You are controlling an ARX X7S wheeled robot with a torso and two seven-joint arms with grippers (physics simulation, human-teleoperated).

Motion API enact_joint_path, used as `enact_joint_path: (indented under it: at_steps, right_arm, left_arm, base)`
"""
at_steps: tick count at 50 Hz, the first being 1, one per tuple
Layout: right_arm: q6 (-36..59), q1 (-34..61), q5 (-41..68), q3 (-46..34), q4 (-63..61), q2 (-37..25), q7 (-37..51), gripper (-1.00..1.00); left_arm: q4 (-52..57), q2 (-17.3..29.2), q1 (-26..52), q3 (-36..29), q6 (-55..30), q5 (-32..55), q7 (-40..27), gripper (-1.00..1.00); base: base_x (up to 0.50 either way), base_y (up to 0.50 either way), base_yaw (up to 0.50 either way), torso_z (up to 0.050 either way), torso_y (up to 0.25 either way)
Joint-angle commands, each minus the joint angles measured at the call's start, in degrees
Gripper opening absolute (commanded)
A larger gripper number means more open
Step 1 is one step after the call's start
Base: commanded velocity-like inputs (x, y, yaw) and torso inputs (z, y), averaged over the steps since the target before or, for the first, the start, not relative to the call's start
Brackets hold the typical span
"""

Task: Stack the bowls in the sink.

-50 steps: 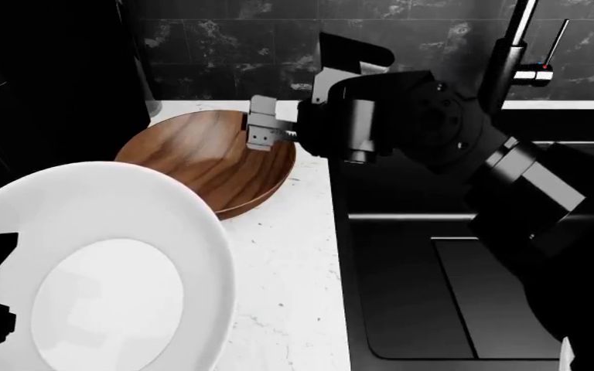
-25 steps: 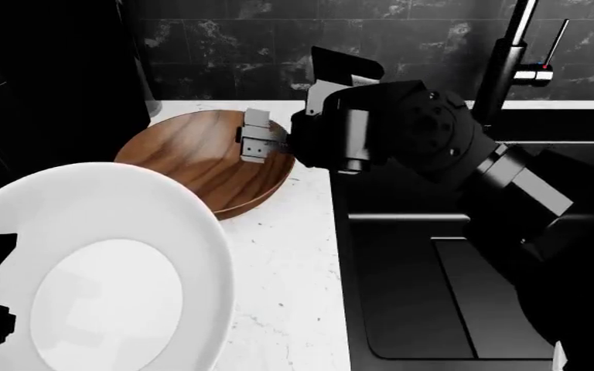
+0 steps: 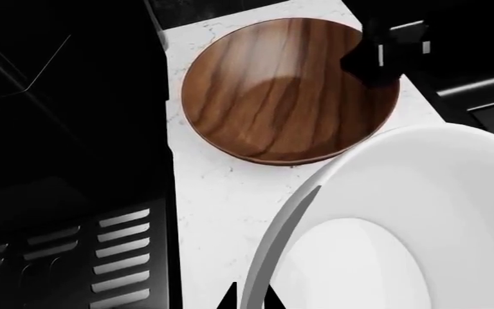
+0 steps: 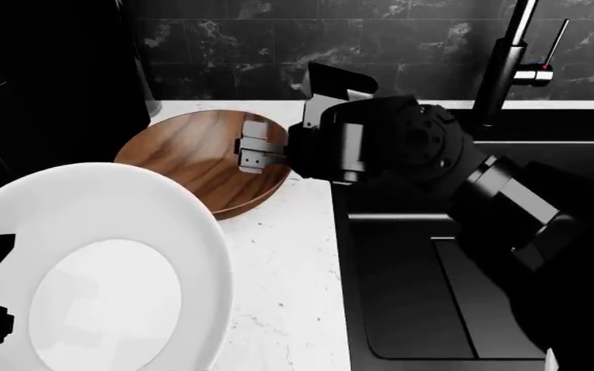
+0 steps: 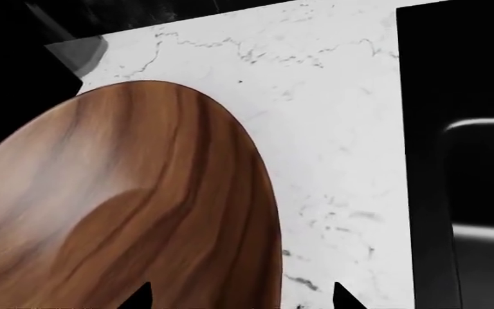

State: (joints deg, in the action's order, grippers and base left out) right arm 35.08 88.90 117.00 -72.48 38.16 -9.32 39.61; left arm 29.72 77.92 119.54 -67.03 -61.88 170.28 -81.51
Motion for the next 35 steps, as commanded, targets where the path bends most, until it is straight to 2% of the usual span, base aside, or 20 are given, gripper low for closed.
enact_joint_path:
  at_steps: [1, 23, 24, 35]
  right_arm:
    - [-0.1, -1.5, -0.8, -0.9, 1.4, 0.6, -1.5, 1.00]
    - [-0.1, -2.9, -3.0, -2.6, 2.6, 1.8, -4.1, 1.00]
    - [-0.9, -2.9, -3.6, -2.8, 1.9, 1.4, -2.8, -1.00]
    - [-1.4, -2.1, -4.2, -2.6, -0.6, 0.2, -1.4, -1.00]
  left_arm:
    - [-0.1, 0.1, 0.7, 0.3, 0.2, -0.3, 0.2, -1.00]
    - [-0.2, 0.3, 0.4, 0.4, -0.2, -0.8, 0.4, -1.00]
    - [-0.2, 0.3, 0.4, 0.4, -0.2, -0.8, 0.4, -1.00]
    - [0.0, 0.5, 0.3, 0.6, 0.0, -0.8, 0.5, -1.00]
  base:
    - [0.00, 0.00, 0.00, 0.000, 0.000]
    - [0.00, 0.00, 0.00, 0.000, 0.000]
    - [0.00, 0.00, 0.00, 0.000, 0.000]
    - [0.00, 0.00, 0.00, 0.000, 0.000]
